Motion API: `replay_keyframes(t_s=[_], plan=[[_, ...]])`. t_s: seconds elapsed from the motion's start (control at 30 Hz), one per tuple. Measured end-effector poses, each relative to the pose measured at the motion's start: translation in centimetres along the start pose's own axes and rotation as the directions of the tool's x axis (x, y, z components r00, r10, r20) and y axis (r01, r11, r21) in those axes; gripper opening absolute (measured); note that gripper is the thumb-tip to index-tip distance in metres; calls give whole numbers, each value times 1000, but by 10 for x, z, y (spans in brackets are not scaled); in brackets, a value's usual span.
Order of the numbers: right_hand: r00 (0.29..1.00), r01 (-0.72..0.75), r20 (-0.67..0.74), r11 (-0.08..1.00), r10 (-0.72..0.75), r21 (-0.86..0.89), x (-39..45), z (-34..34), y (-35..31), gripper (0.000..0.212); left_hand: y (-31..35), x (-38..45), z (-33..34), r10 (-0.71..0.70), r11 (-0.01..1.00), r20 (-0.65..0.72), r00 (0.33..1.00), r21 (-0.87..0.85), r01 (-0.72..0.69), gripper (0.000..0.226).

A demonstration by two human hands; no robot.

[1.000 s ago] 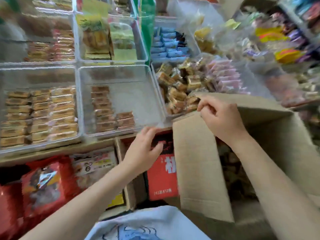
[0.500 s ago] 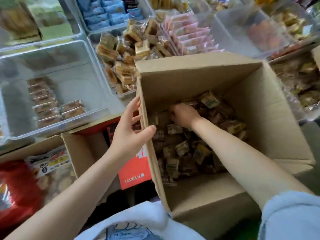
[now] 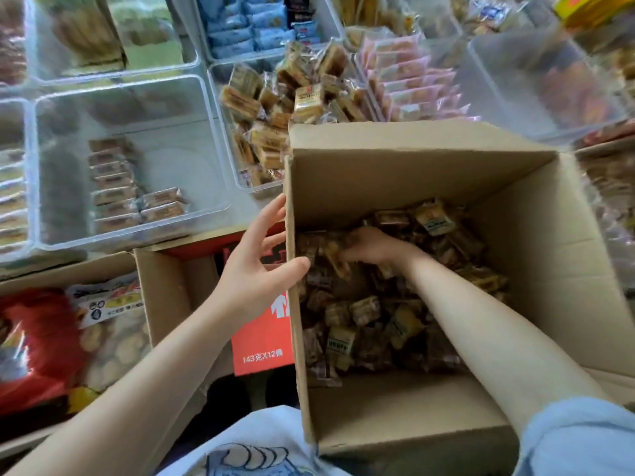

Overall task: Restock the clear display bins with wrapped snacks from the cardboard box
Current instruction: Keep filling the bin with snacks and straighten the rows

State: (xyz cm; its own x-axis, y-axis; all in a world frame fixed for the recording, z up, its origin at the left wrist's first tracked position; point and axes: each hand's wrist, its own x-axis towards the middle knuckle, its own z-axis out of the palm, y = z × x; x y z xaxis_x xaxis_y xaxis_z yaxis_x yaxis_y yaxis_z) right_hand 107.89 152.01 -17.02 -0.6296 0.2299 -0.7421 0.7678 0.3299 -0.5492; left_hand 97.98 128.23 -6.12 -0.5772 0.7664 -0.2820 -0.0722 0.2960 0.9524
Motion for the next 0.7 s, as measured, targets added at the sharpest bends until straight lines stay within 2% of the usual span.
replay_keyframes(t_s=[0.03, 0.1, 0.13, 0.2, 0.3, 0.4, 0.5, 0.63, 0.7], plan=[[995, -14, 97, 972, -9, 236, -15, -11, -10, 25, 0, -1, 0, -1, 1000, 4, 1000, -5, 1, 84], [964, -75, 251, 816, -87, 573, -47, -30, -28, 34, -1, -1, -1, -5, 1000, 14, 1000, -18, 5, 86], [948, -83, 284, 751, -143, 655, -61, -38, -37, 40, -3, 0, -1, -4, 1000, 20, 1000, -24, 4, 87], [915, -33, 297, 684, -272, 729, -88, -46, -61, 48, -2, 0, -3, 3, 1000, 37, 999, -15, -2, 88], [864, 86, 283, 675, -417, 733, -116, -45, -103, 49, 6, -4, -14, 20, 1000, 31, 999, 20, -21, 77], [837, 176, 277, 712, -471, 680, -129, -30, -152, 46, 23, -12, -47, 128, 989, -4, 992, -69, -128, 69], [829, 248, 286, 775, -480, 582, -123, -6, -204, 44, 35, -22, -99, 148, 968, -73, 986, -195, -160, 51], [859, 221, 330, 865, -392, 451, -89, 47, -277, 39, 21, -35, -181, 109, 971, -211, 971, -185, -149, 34], [894, 254, 257, 889, -366, 382, -64, 80, -310, 36, 6, -43, -226, 87, 976, -295, 952, -166, -140, 34]])
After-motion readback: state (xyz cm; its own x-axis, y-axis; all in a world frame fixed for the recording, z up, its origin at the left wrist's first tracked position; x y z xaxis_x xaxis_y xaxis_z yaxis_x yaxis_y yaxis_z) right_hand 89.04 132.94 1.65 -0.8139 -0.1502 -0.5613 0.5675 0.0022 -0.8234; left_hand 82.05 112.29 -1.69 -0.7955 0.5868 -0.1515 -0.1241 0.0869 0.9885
